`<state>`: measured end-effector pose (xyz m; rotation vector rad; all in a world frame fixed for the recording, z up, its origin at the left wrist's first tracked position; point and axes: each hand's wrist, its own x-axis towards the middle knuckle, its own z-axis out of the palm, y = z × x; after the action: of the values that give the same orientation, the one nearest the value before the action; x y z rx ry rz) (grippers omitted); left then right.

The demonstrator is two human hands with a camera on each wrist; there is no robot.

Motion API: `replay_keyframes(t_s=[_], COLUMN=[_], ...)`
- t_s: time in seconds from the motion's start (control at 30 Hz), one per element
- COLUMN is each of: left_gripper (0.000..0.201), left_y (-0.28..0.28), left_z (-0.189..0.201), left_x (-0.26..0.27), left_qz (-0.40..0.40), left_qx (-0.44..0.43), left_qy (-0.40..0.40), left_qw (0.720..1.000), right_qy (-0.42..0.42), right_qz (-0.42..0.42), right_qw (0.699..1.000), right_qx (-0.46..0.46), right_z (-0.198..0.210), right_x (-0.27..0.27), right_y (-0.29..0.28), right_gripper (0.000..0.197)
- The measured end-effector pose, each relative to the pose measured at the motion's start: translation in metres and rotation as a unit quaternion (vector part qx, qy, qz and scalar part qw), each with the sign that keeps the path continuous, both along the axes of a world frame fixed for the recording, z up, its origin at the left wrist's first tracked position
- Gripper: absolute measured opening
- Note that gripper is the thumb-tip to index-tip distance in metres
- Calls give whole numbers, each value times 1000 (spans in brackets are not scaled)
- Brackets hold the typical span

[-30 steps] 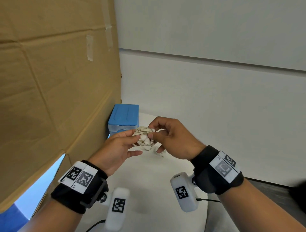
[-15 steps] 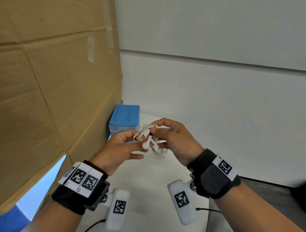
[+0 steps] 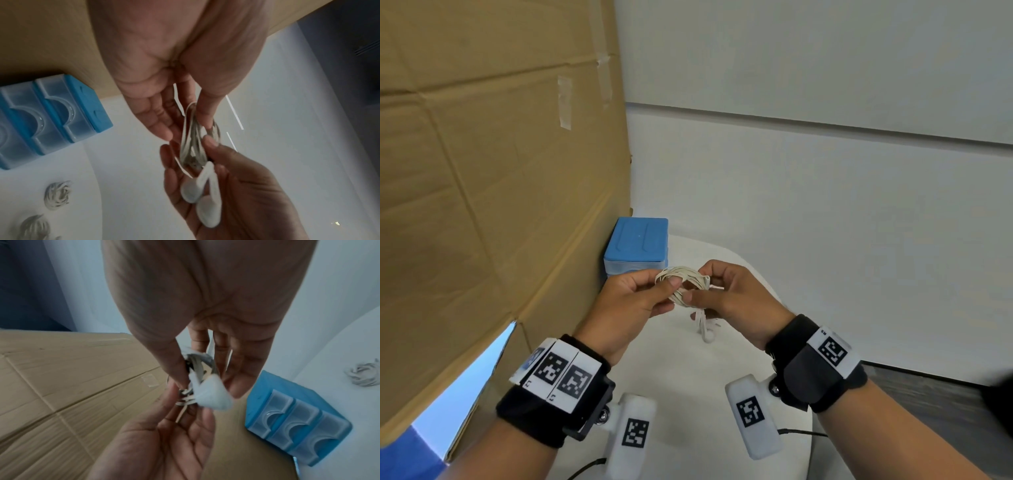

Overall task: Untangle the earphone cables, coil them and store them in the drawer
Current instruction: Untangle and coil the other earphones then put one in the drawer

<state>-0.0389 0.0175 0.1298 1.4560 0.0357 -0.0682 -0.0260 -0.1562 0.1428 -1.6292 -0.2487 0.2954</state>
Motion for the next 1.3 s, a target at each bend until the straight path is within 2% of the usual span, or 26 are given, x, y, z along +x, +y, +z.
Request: replay_keyframes(t_s=[0.13,0.3,0.4,0.5,0.7,0.9,1.07,1.17,1.27,1.3], left_gripper=[22,20,19,18,23,24,22,16,11,10], left_y=[-3,-7,-4,-4,-9,-8,-9,-7,-7,-6], left_z=[-6,-11,-14,-18,-10,-11,-10,-10,-6,-4], left_x=[-1,-5,-2,-1,-8,-8,-5,-3,0,1], left_qz=[16,-50,-43,-8,-53,-51,-20,-21,-21,-20], left_qx=[0,32,41,45,-14,46,-36,-99,-128,-138], left_qy=[20,53,51,45,50,40,89,125,132,132], left_qw=[1000,997,997,998,997,997,995,987,983,981], right_qy=[9,22,26,32,19,11,3,66,105,113], right_qz=[-52,-96,-111,-114,-119,-113,-78,-29,-3,-1], right_qw=[998,995,993,993,993,993,995,996,994,994], right_qx=[43,11,-5,-10,-13,-33,-62,-58,-33,-9], right_z=[-6,-10,-9,-7,-7,-5,-9,-11,-12,-11], right_x=[0,5,5,4,1,1,-1,-2,-2,-2], right_y=[1,-6,-10,-11,-3,-1,0,2,3,3], right_gripper=[8,12,13,12,7,8,16,15,36,36])
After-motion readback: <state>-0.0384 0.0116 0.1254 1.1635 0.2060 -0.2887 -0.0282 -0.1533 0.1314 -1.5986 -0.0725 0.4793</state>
